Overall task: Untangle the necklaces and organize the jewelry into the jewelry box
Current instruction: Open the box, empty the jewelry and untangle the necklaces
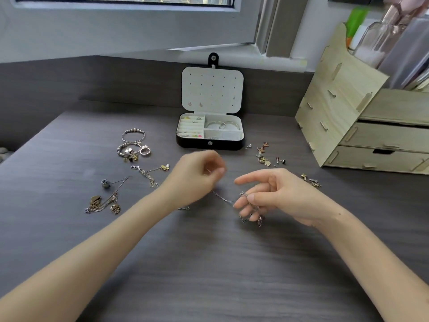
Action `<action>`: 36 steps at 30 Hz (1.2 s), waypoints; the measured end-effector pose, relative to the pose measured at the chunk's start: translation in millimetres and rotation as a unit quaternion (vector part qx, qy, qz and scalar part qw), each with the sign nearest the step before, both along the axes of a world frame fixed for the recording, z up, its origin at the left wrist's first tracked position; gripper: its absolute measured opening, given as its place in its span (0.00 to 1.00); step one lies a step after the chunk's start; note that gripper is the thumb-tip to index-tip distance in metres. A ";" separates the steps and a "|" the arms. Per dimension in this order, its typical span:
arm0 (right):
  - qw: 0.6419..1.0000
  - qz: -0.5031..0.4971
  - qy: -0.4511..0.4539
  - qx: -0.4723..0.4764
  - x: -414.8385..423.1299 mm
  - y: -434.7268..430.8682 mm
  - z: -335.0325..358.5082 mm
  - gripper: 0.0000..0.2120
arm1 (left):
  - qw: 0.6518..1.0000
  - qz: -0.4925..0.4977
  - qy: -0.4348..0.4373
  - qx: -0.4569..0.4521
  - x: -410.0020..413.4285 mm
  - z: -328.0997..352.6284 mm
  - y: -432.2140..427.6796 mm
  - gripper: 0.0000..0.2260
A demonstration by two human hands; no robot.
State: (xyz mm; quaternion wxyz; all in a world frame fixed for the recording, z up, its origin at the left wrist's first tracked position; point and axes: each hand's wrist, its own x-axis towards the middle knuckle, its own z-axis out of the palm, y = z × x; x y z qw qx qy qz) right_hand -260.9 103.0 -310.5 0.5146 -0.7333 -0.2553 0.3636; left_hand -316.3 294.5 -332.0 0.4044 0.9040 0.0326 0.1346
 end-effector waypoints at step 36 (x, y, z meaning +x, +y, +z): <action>0.981 -0.083 -0.177 0.016 -0.5 9.5 -16.1 0.06 | 0.979 -0.085 0.060 -0.175 -18.8 -5.7 -5.7 0.04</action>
